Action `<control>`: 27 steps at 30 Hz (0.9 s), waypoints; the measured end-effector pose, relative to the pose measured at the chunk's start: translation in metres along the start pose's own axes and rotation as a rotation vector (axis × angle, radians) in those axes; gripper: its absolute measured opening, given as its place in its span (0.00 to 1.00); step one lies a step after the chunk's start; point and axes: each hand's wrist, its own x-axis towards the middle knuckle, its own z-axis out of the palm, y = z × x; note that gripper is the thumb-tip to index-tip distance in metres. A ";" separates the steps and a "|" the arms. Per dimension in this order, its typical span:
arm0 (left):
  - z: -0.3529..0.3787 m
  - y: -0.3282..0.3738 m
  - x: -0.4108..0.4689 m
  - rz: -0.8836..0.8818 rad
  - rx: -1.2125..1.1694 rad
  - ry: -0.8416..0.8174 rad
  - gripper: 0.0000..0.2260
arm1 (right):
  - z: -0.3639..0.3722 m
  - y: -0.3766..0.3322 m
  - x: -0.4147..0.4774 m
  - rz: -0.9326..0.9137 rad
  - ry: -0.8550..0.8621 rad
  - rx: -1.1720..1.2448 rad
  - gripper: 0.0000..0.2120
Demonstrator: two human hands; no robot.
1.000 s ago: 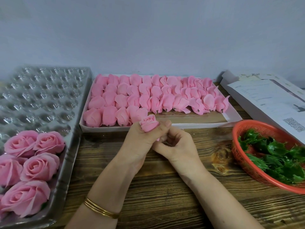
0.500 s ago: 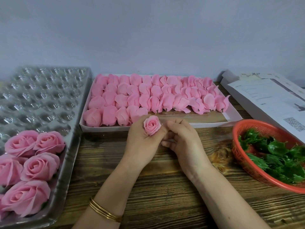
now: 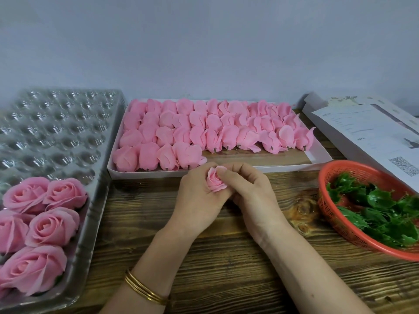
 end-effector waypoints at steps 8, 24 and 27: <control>0.002 -0.002 -0.003 0.010 0.001 0.052 0.04 | 0.000 0.001 0.000 -0.017 -0.010 -0.018 0.12; 0.000 0.005 -0.001 -0.056 -0.191 0.127 0.12 | 0.003 0.001 0.000 0.009 -0.004 0.138 0.14; 0.000 0.004 0.002 -0.072 -0.288 0.189 0.06 | 0.002 0.004 0.001 -0.005 -0.035 0.158 0.08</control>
